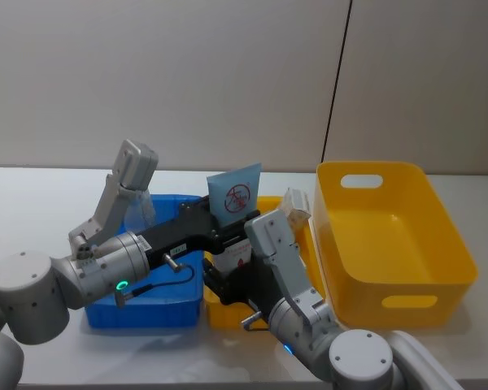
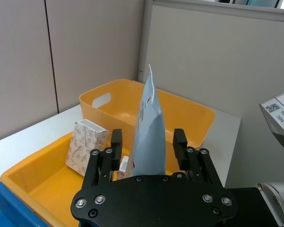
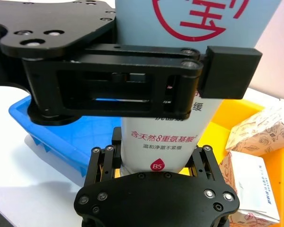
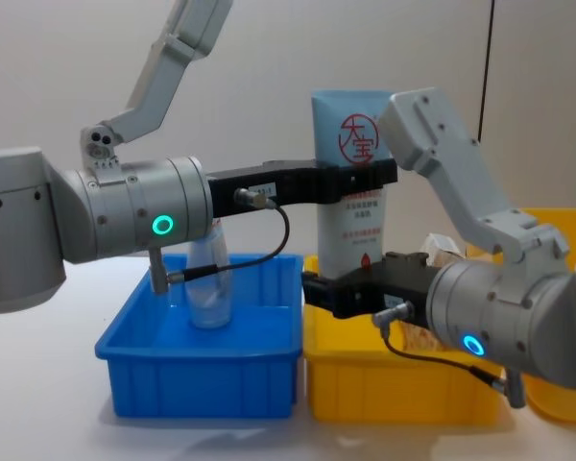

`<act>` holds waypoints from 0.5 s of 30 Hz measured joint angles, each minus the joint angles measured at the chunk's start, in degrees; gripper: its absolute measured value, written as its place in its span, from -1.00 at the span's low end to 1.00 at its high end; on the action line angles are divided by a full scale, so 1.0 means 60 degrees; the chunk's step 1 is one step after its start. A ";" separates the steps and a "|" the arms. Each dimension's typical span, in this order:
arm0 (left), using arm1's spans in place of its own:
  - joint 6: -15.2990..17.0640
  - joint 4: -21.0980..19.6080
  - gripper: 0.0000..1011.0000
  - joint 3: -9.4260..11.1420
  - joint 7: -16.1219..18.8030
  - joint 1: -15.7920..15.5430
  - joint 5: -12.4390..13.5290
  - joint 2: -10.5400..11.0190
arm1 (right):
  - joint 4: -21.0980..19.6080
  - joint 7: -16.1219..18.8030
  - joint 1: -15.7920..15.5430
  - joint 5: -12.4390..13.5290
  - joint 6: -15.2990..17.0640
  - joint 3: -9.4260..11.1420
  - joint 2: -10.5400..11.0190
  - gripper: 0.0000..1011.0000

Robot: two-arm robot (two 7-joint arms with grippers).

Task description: Bimanual collaborative sorting of washing and personal care products

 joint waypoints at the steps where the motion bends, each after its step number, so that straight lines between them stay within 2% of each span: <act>1: 0.0000 0.0000 0.28 0.0000 0.0000 0.0000 0.0000 0.0000 | 0.0000 -0.0019 -0.0004 -0.0008 -0.0008 0.0006 -0.0001 0.28; 4: 0.0000 0.0000 0.47 0.0000 0.0000 0.0000 0.0000 0.0000 | -0.0016 -0.0098 -0.0034 -0.0056 -0.0050 0.0049 -0.0003 0.28; 7: 0.0000 0.0000 0.58 0.0000 0.0000 0.0000 0.0000 0.0000 | -0.0053 -0.0225 -0.0065 -0.0119 -0.0094 0.0111 0.0001 0.28; 8: 0.0000 0.0001 0.70 0.0000 0.0000 0.0000 0.0001 0.0001 | -0.0063 -0.0260 -0.0076 -0.0137 -0.0107 0.0137 0.0006 0.28; 11: 0.0000 0.0001 0.86 -0.0001 0.0000 0.0000 0.0002 0.0002 | -0.0107 -0.0433 -0.0105 -0.0204 -0.0149 0.0241 0.0026 0.28; 15: 0.0000 0.0001 0.98 -0.0001 0.0000 0.0000 0.0003 0.0002 | -0.0156 -0.0728 -0.0131 -0.0324 -0.0225 0.0450 0.0071 0.28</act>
